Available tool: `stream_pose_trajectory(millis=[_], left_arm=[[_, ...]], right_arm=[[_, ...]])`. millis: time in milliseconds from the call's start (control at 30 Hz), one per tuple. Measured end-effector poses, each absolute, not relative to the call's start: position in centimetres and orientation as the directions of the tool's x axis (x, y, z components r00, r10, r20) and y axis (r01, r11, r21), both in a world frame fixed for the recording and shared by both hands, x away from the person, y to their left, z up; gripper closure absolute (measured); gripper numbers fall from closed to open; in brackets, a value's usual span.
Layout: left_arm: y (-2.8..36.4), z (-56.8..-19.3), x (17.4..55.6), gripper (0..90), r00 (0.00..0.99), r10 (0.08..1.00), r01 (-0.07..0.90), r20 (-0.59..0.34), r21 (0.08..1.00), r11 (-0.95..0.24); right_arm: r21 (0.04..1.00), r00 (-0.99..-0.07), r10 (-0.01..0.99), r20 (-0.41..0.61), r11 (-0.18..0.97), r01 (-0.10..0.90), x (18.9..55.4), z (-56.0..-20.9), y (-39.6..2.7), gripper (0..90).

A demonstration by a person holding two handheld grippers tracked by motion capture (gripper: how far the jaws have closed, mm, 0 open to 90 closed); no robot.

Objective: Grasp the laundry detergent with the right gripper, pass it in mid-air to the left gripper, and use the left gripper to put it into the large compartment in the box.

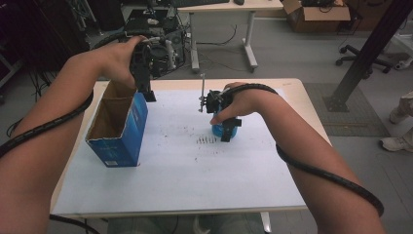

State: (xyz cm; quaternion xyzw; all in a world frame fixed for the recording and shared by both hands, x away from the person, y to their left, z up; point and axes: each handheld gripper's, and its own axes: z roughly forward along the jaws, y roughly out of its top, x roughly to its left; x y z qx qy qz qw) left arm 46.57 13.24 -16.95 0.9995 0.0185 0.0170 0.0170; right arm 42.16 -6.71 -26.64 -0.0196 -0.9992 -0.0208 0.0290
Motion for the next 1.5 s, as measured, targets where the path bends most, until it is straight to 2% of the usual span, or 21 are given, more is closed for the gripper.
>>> stream_pose_trajectory(millis=[533, 1167, 1500], left_arm=[[12.9, -17.8, 46.5, 0.2, 0.999, 0.034, 0.034, 0.014, 0.017, -0.999], [12.9, -17.3, 46.0, 0.2, 0.999, 0.039, 0.039, 0.021, 0.02, -0.999], [12.9, -17.2, 45.9, 0.2, 0.999, 0.04, 0.039, 0.022, 0.018, -0.999]], right_arm=[[0.057, -0.997, 0.033, 0.064, 0.998, 0.037, 42.2, -26.6, -7.7, 3.9], [0.099, -0.992, 0.106, 0.074, 0.989, 0.114, 41.4, -26.7, -12.8, 3.8], [0.144, -0.982, 0.176, 0.07, 0.972, 0.184, 41.6, -27.2, -16.5, 3.8]])
